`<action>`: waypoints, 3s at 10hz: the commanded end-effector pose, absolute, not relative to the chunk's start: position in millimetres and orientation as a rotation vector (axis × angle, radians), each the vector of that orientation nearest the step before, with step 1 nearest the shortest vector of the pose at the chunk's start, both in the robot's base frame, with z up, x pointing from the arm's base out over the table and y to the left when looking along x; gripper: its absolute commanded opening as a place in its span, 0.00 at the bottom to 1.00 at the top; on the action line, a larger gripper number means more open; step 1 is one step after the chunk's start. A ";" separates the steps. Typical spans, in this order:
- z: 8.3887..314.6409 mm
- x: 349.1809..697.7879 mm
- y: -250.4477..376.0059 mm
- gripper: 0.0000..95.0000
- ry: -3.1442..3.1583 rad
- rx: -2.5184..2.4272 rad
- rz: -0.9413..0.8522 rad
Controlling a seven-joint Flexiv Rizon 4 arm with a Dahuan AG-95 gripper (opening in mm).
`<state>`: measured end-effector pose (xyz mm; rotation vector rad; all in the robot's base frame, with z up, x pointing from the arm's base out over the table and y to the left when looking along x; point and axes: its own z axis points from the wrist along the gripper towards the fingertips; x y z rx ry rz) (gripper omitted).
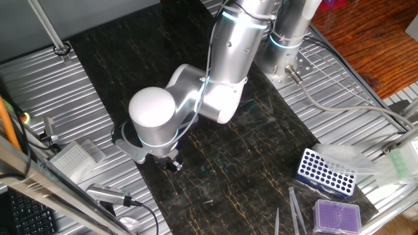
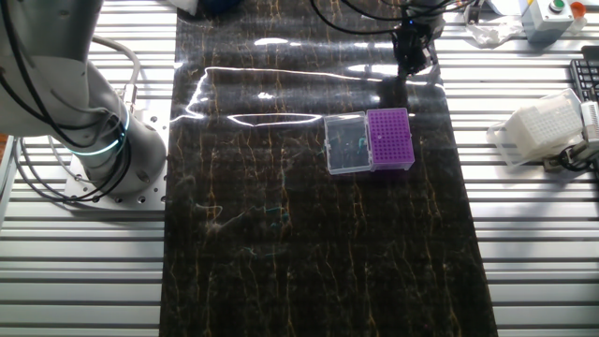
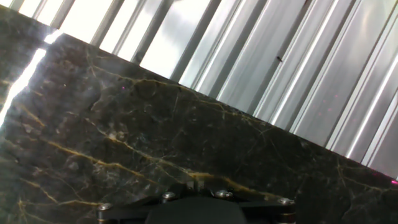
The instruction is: Insert a small pipette tip into the holder for small pipette tips
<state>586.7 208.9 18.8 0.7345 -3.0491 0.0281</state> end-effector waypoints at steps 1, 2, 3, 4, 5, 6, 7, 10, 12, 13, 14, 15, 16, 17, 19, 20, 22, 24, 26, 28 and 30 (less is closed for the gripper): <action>29.6 585.0 210.9 0.20 -3.035 0.707 0.018; 33.9 584.1 211.7 0.20 -3.029 0.688 0.012; 36.1 583.6 212.1 0.20 -3.030 0.675 0.011; 38.2 584.0 212.5 0.20 -3.037 0.642 0.010; 39.1 585.0 212.7 0.00 -3.037 0.622 0.008; 44.4 589.7 214.0 0.00 -3.033 0.606 0.000; 48.8 593.4 215.6 0.00 -3.021 0.609 -0.003; 65.3 602.4 228.6 0.00 -3.007 0.581 0.002; 71.1 605.0 233.9 0.00 -3.018 0.516 0.006; 74.0 603.9 234.9 0.00 -3.029 0.478 0.007; 78.2 603.0 236.2 0.00 -3.041 0.404 0.010; 79.7 602.6 236.8 0.00 -3.045 0.362 0.014; 82.3 601.6 237.7 0.00 -3.049 0.313 0.030; 83.1 601.4 238.0 0.00 -3.049 0.294 0.040; 84.2 600.7 237.5 0.00 -3.060 0.201 0.029; 86.4 599.2 236.1 0.00 -3.063 0.160 0.027; 89.1 597.4 236.2 0.00 -3.068 0.084 0.043; 93.5 593.8 236.7 0.00 -3.071 0.035 0.047; 99.5 588.4 232.8 0.00 -3.065 0.084 0.043; 99.7 587.1 231.8 0.00 -3.066 0.083 0.039; 100.7 586.0 232.1 0.00 -3.072 0.081 0.036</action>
